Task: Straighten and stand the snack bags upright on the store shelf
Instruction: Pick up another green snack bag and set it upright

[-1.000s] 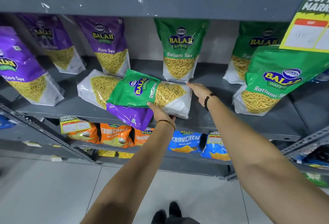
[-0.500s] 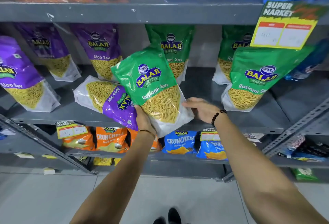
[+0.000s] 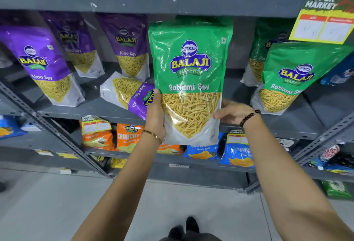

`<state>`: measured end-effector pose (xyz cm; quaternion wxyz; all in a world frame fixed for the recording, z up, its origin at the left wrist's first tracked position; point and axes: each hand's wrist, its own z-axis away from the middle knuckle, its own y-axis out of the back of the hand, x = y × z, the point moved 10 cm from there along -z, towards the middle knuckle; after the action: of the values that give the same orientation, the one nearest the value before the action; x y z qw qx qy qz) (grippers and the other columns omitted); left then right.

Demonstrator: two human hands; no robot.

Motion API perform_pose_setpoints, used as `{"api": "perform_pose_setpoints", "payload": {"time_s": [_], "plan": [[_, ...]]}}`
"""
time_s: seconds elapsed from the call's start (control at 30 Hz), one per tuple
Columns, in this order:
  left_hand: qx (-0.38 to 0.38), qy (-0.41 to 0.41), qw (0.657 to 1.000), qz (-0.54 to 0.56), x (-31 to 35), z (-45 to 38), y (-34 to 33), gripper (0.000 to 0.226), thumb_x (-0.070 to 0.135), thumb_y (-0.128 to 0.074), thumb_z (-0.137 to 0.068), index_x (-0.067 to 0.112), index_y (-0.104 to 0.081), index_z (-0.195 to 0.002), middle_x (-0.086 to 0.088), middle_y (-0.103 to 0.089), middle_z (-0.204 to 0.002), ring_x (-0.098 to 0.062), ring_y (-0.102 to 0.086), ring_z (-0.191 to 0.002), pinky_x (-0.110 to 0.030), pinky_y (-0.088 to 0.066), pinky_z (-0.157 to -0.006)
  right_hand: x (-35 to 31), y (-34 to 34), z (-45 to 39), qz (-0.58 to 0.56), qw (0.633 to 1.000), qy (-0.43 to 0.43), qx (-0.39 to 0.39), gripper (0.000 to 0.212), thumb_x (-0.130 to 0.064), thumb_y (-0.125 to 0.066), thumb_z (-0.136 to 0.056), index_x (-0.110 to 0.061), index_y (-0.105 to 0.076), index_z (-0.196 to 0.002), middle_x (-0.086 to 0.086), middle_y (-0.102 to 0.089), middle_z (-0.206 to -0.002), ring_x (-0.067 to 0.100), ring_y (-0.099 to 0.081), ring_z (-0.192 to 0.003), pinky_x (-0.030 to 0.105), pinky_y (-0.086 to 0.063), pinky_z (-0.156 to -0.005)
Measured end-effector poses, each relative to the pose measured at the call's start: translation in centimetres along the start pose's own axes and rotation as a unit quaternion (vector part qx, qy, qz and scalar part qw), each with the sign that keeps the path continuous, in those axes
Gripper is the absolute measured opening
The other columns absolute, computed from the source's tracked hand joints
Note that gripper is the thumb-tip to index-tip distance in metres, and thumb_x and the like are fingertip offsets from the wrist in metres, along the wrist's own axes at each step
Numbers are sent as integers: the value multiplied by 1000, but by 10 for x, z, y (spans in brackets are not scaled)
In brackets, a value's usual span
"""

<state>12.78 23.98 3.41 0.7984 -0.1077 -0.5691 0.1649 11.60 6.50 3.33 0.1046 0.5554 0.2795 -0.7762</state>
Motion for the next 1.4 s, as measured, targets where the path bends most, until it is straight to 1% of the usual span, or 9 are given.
{"api": "perform_pose_setpoints", "payload": {"time_s": [0.3, 0.43, 0.57, 0.7, 0.83, 1.07, 1.17, 1.23, 1.4], "plan": [[2, -8, 999, -52, -6, -17, 1, 39, 52, -39, -92, 23, -63, -84, 1, -69, -88, -18, -65, -85, -31, -52, -74, 5, 14, 0, 12, 999, 6, 43, 58, -8, -86, -51, -14, -67, -106, 4, -73, -104, 20, -68, -99, 33, -55, -86], [-31, 1, 999, -36, -12, -47, -20, 39, 43, -37, -96, 19, -66, -87, 0, -69, -102, -11, -67, -78, -28, -54, -72, 2, 39, -4, 25, 991, 36, 127, 68, -1, -69, -63, -4, -47, -127, 15, -58, -121, 29, -55, -112, 42, -39, -105], [-92, -31, 994, -40, 1, -81, -57, 38, 33, -31, -99, 20, -67, -96, 0, -68, -105, -7, -70, -84, -22, -55, -71, -13, 73, -10, 1, 972, 101, 213, 51, 18, -50, -80, -1, -44, -126, 11, -60, -112, 24, -57, -106, 34, -43, -100], [-130, -25, 991, -32, 1, -106, -80, 33, 13, -27, -100, 3, -55, -114, -3, -61, -104, -11, -58, -88, -33, -41, -99, -19, 110, -19, 27, 941, 125, 314, 42, 20, -45, -83, -3, -51, -118, 8, -60, -107, 24, -56, -101, 36, -43, -99], [-165, 0, 983, -78, -9, -121, -86, 29, 1, -26, -98, 2, -49, -116, -5, -57, -98, -17, -52, -87, -32, -42, -92, -9, 128, -21, 15, 925, 126, 358, 39, 16, -48, -84, -19, -62, -96, -5, -71, -92, 6, -65, -89, 21, -50, -84], [-183, -46, 961, -203, 31, -140, -58, 33, -14, -38, -90, -4, -52, -119, 2, -62, -80, -7, -49, -73, -16, -38, -69, 0, 137, -15, -49, 903, 119, 409, 41, 13, -46, -86, -13, -56, -116, -4, -65, -105, 6, -63, -94, 21, -48, -84], [-175, -88, 954, -227, 78, -161, -25, 25, -11, -42, -90, 3, -60, -99, 15, -73, -64, 3, -63, -70, -11, -44, -71, 18, 133, -1, -89, 852, 114, 504, 43, 7, -49, -86, -11, -52, -125, -2, -63, -109, 10, -59, -96, 30, -43, -92], [-149, -132, 928, -316, 107, -178, 3, 24, -11, -43, -89, -9, -59, -107, -6, -75, -82, -9, -65, -81, -12, -46, -72, 36, 124, 13, -128, 777, 108, 606, 39, 4, -54, -85, -6, -54, -123, 5, -60, -107, 16, -58, -95, 38, -43, -98], [-167, -132, 736, -643, 110, -219, 66, 37, 19, -40, -97, -3, -54, -123, -24, -52, -135, -35, -47, -125, -36, -37, -104, 71, 42, 26, -76, 624, -1, 777, 31, -5, -49, -87, 11, -58, -113, 25, -62, -106, 30, -53, -87, 37, -41, -76]]}}
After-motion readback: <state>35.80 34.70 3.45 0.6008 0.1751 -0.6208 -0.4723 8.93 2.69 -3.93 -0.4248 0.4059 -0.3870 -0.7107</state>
